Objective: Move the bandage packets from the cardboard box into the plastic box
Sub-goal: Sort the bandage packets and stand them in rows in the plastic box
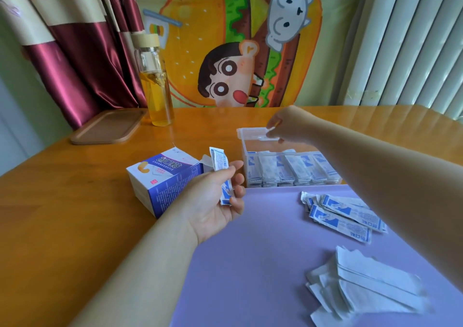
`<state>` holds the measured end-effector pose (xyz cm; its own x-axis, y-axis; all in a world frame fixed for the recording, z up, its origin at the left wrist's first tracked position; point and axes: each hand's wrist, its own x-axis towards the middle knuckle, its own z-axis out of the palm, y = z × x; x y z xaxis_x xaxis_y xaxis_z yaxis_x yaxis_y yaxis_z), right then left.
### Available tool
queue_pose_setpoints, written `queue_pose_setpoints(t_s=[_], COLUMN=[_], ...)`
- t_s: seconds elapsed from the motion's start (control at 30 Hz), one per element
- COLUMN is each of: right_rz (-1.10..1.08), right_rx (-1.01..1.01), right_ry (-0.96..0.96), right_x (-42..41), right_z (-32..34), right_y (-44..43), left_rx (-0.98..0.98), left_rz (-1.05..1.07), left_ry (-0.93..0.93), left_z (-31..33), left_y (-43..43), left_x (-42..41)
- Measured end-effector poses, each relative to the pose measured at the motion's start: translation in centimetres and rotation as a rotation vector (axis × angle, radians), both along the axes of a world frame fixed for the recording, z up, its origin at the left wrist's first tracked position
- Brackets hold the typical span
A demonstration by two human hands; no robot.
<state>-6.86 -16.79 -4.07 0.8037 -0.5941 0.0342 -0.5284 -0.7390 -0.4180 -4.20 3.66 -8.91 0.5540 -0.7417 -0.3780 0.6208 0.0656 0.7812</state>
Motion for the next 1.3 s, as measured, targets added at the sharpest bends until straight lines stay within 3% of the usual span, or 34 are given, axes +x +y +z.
queue_pose_setpoints(t_s=[0.07, 0.1, 0.17, 0.23, 0.3, 0.53, 0.6, 0.7, 0.8, 0.97, 1.3], right_rz=[0.081, 0.163, 0.368, 0.496, 0.541, 0.551, 0.487, 0.196, 0.083, 0.166, 0.148], right_rx=[-0.021, 0.069, 0.219, 0.219, 0.195, 0.253, 0.272, 0.285, 0.27, 0.266, 0.335], right_ry=[-0.278, -0.354, -0.266, -0.079, -0.042, -0.049, -0.186, -0.433, -0.297, -0.029, 0.09], right_x=[-0.7, -1.3, -2.5, -3.5, -3.8, -4.3, -4.1, -3.1, -1.7, 0.4, 2.3], right_z=[1.0, 1.7, 2.7, 3.0, 2.7, 2.9, 3.8, 5.3, 4.8, 2.3, -0.6], right_y=[1.5, 2.6, 4.6, 6.2, 6.7, 6.5, 5.2, 1.4, -1.1, -1.0, -0.7], left_rx=[-0.007, -0.013, -0.022, -0.021, -0.017, -0.004, -0.029, -0.052, -0.012, -0.014, -0.019], left_rz=[-0.051, -0.077, -0.132, -0.183, -0.218, -0.181, -0.136, -0.014, 0.024, 0.005, 0.016], left_ry=[-0.033, -0.052, -0.1, -0.154, -0.203, -0.351, -0.359, -0.379, -0.496, -0.612, -0.638], left_z=[0.1, 0.2, 0.2, 0.1, 0.1, 0.4, 0.5, 0.5, 0.4, 0.5, 0.2], left_y=[0.1, 0.1, 0.1, 0.2, 0.3, 0.3, 0.2, 0.0, 0.0, -0.2, -0.2], left_x=[-0.1, -0.2, -0.4, -0.6, -0.8, -1.5, -1.5, -0.9, -0.7, -0.9, -0.7])
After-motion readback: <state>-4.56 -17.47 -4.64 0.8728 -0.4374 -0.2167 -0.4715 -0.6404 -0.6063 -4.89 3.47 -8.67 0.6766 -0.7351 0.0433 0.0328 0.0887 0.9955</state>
